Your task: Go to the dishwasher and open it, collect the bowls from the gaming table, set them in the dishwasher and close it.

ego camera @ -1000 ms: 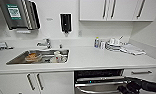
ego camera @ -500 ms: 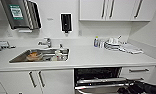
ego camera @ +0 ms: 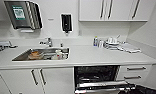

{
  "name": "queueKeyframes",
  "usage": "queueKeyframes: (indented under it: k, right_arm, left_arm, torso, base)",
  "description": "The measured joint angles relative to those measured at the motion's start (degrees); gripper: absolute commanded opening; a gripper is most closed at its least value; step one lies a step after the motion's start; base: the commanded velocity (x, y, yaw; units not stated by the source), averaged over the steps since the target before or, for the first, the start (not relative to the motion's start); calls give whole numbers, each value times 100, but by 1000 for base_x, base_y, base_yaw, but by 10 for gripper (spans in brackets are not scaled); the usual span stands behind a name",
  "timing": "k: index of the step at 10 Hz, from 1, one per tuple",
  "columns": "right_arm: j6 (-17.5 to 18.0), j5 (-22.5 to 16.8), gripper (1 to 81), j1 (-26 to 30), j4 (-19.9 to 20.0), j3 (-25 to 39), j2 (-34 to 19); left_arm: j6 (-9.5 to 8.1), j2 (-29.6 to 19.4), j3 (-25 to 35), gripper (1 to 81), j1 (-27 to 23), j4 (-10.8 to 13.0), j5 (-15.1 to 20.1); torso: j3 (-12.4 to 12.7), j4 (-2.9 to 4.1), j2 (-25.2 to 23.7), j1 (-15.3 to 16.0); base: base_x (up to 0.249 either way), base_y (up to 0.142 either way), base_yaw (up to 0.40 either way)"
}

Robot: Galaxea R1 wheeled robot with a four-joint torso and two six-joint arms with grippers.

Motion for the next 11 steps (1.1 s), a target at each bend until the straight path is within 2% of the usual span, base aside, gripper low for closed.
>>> queueKeyframes:
  k: [2, 6, 8, 11]
  right_arm:
    - [-2, 35, 811, -91, 0, -27, 13]
    - [-17, 625, 811, -592, -91, -427, 297]
    - [-9, 700, 811, -816, -98, -485, 514]
    - [-13, 855, 811, -863, -98, -496, 499]
  left_arm:
    - [-2, 28, -5, 811, 27, 2, 0]
    - [4, 254, -35, 811, 201, 9, -11]
    - [4, 250, -35, 811, 204, 11, 2]
    - [4, 302, -35, 811, 204, 11, 57]
  torso:
    - [0, 0, 0, 0]
    - [2, 0, -2, -2]
    - [2, 0, -2, -2]
    - [2, 0, -2, -2]
  base:
    - [-64, 0, 0]
    - [-16, 0, 0]
    - [0, 0, 0]
    - [0, 0, 0]
